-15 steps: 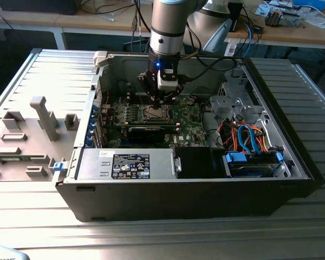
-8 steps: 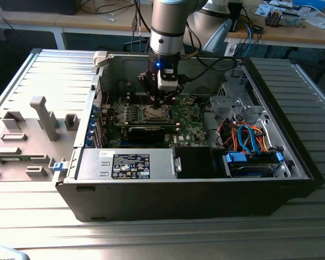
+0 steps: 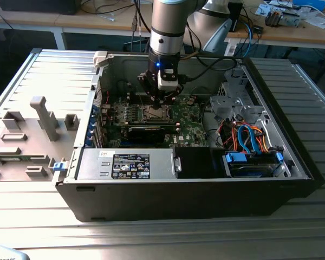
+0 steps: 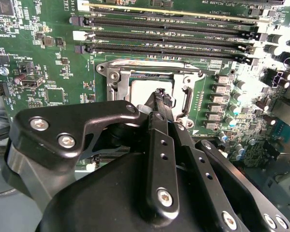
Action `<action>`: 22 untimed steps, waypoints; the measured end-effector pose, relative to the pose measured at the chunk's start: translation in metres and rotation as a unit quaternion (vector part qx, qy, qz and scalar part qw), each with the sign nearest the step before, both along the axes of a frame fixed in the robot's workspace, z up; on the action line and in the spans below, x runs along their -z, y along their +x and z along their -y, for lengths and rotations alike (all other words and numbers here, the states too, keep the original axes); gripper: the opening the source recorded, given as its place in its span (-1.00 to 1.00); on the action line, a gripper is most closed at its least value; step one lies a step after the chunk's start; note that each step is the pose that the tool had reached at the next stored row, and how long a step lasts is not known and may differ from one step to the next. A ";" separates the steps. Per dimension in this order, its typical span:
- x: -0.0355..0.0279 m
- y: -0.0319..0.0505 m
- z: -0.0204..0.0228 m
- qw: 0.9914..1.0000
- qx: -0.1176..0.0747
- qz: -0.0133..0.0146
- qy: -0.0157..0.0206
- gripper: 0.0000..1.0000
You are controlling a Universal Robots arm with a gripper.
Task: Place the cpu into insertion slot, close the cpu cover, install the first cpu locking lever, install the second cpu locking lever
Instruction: 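Install the first cpu locking lever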
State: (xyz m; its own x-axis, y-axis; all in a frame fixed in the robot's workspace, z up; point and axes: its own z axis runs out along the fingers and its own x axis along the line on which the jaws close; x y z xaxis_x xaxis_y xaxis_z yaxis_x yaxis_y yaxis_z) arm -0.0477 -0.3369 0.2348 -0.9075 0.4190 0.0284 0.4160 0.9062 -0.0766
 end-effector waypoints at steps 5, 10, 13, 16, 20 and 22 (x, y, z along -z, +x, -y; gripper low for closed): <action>0.0000 0.0000 0.0000 1.000 -0.002 0.000 0.000 -0.79; 0.0000 0.0000 0.0000 1.000 -0.003 0.000 0.000 -0.79; 0.0000 0.0000 0.0000 1.000 -0.004 0.000 0.000 -0.79; 0.0000 0.0000 0.0000 1.000 -0.005 0.000 0.000 -0.79; 0.0000 0.0000 0.0000 1.000 -0.006 0.000 0.000 -0.79; 0.0000 0.0000 0.0000 1.000 -0.006 0.000 0.000 -0.79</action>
